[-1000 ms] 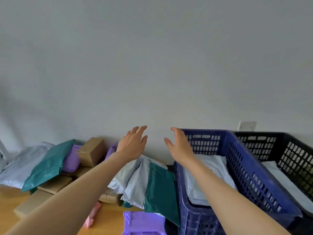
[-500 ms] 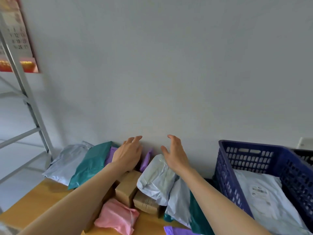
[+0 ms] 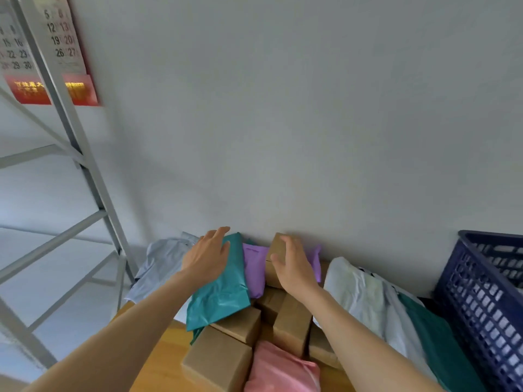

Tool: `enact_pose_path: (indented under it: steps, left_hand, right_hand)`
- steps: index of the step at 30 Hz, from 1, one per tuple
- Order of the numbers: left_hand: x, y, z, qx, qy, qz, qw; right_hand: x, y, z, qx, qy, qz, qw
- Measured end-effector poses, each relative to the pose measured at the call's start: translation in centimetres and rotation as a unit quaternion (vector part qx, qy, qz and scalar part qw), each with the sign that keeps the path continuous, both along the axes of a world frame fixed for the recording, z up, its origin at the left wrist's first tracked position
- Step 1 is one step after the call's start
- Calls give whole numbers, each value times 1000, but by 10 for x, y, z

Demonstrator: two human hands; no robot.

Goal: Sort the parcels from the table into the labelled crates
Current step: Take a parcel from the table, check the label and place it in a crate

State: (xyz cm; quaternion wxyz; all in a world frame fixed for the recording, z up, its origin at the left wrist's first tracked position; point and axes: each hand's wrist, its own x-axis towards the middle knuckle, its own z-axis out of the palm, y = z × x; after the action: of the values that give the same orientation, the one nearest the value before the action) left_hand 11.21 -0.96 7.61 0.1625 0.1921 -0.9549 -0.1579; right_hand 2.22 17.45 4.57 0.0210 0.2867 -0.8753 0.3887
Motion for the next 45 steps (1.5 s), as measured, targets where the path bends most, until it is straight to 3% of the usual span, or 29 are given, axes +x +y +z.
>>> enact_pose_path:
  steps: [13,36,45]
  left_hand:
    - [2,-120,-57,42,-28,-1,999]
    - [-91,-173,-167,149,-213,77,963]
    - [-104,-183,-192,232,-229,122,937]
  right_hand:
    - [2,-101,-48,54,-71,9,996]
    - [-109,-181,-139,73,-176,83,978]
    - [-112,-186,-153,70,-185,72,978]
